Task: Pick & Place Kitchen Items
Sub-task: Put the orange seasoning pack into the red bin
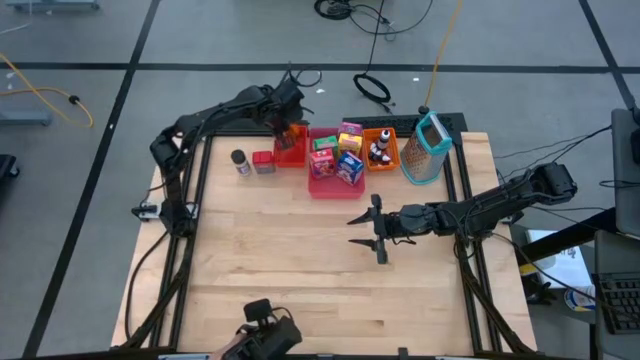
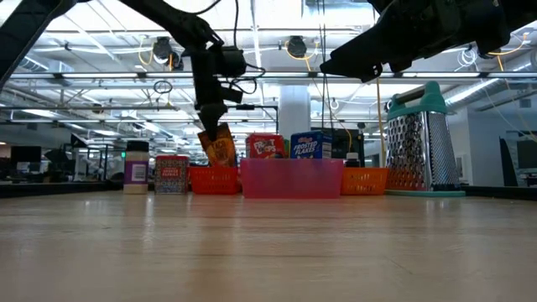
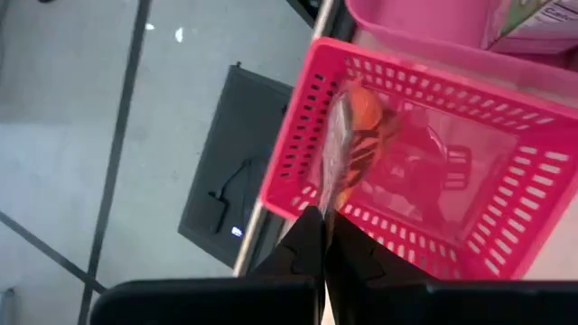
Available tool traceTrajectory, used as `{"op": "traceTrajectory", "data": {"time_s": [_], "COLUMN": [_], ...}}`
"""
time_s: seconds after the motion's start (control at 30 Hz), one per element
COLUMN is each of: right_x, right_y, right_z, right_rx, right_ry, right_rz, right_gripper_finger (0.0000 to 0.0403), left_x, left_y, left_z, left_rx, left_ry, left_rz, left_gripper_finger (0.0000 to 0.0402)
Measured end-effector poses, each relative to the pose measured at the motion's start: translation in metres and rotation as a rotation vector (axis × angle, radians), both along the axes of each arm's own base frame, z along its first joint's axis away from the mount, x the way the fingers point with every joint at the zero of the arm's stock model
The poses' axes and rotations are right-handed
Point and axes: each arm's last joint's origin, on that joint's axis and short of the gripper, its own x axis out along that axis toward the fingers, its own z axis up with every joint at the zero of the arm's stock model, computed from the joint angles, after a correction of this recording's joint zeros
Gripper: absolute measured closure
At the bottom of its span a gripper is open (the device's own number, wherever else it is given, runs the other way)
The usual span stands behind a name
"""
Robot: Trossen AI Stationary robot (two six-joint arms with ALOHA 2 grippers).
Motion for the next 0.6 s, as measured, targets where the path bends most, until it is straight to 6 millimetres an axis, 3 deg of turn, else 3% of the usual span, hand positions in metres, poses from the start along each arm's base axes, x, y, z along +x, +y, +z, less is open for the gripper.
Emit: {"op": "traceTrajectory", "data": {"time_s": [0.2,0.6], "right_x": [0.0,0.0], "right_y": [0.0,-0.0001], "right_z": [0.0,0.0], "right_rx": [0.0,-0.001], "right_ry": [0.0,0.0], "right_rz": [0.0,-0.001], "right_gripper_finger": [0.019,0.019], "left_x": [0.0031,0.0085], "left_y": [0.0055,0.0112], "left_z": [-0.0107,-0.0082], "left_rx": [-0.003,0.05], "left_ry": [0.02,-0.043], "left_rz": [-0.005,-0.005], "left_gripper_finger": [0.0401,0.0395]}}
